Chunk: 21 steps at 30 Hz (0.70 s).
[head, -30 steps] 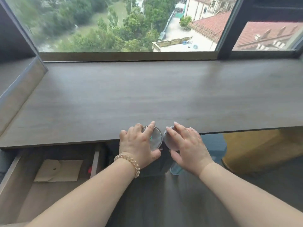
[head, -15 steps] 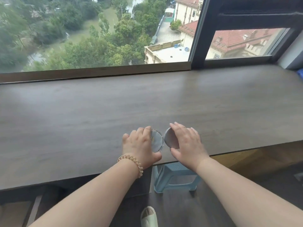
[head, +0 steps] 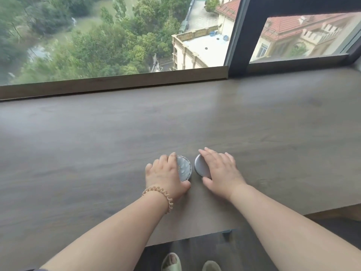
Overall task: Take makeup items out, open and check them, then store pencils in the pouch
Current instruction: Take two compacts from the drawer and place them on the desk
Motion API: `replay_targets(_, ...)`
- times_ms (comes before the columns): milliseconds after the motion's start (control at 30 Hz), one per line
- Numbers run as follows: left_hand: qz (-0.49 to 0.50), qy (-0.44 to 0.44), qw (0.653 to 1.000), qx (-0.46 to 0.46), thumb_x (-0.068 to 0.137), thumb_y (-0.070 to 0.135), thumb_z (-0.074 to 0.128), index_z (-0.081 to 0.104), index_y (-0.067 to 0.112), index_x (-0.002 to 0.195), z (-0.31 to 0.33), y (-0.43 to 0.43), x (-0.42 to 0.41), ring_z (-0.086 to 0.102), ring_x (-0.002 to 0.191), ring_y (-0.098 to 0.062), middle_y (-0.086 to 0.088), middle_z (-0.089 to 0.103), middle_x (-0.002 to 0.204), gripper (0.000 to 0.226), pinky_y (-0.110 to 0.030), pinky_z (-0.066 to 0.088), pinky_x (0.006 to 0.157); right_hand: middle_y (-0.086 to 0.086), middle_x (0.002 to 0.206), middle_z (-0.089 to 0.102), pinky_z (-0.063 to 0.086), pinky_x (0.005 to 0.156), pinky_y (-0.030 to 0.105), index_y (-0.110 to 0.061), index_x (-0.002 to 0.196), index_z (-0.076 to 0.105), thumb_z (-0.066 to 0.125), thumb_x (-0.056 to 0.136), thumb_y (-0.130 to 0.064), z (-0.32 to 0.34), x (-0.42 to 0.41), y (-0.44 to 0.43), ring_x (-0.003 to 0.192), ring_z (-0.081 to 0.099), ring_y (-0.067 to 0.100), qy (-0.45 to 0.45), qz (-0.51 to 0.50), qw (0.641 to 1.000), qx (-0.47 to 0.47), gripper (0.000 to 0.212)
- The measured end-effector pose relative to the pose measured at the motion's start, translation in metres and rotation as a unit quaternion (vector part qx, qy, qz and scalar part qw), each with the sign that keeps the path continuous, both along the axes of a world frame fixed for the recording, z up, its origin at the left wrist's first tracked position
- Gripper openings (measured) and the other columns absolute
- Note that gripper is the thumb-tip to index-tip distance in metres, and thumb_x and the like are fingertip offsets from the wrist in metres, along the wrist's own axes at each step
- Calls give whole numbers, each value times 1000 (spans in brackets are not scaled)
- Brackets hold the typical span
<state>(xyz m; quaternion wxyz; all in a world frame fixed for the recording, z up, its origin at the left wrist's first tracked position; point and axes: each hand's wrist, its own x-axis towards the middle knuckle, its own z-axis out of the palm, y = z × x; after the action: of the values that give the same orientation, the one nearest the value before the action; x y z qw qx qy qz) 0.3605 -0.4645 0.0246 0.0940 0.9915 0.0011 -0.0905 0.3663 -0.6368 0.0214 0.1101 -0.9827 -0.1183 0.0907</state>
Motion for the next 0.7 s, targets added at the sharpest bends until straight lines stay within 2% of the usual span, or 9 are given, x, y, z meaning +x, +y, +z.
replay_targets(200,57,12,998,14,71,56,54,15,26,147,-9,-10,3,40,123,-17,6,39,138,91,-37,26,102,-8,156,20,8,115,36,-31,148,12,55,82,-35,-16,17,-4,135,29,15,4,45,998,31,79)
replay_targets(333,99,28,995,13,73,53,55,6,28,149,-9,-19,-1,29,133,-18,3,20,155,94,-40,24,105,-6,157,19,5,114,35,-32,149,9,58,81,-42,-18,18,-12,139,24,13,-4,66,996,56,84)
replay_targets(400,123,25,992,-3,73,56,54,1,28,149,-7,-22,-7,23,138,-19,1,11,158,96,-42,21,108,-1,155,25,5,115,38,-29,147,20,61,78,-46,-17,18,-14,141,25,18,-34,70,995,59,82)
replay_targets(500,150,-17,988,-22,78,64,45,1,28,149,-1,-16,-28,18,140,-17,2,7,159,92,-41,19,109,8,143,46,12,111,39,-21,136,44,54,75,-47,-15,13,-3,131,43,26,-107,96,987,79,68)
replay_targets(700,223,-76,972,-17,87,58,40,6,28,149,18,43,-79,17,142,-17,2,11,159,77,-37,17,108,8,136,53,18,108,39,-19,129,52,44,79,-44,4,-11,74,125,41,20,-144,183,963,138,56)
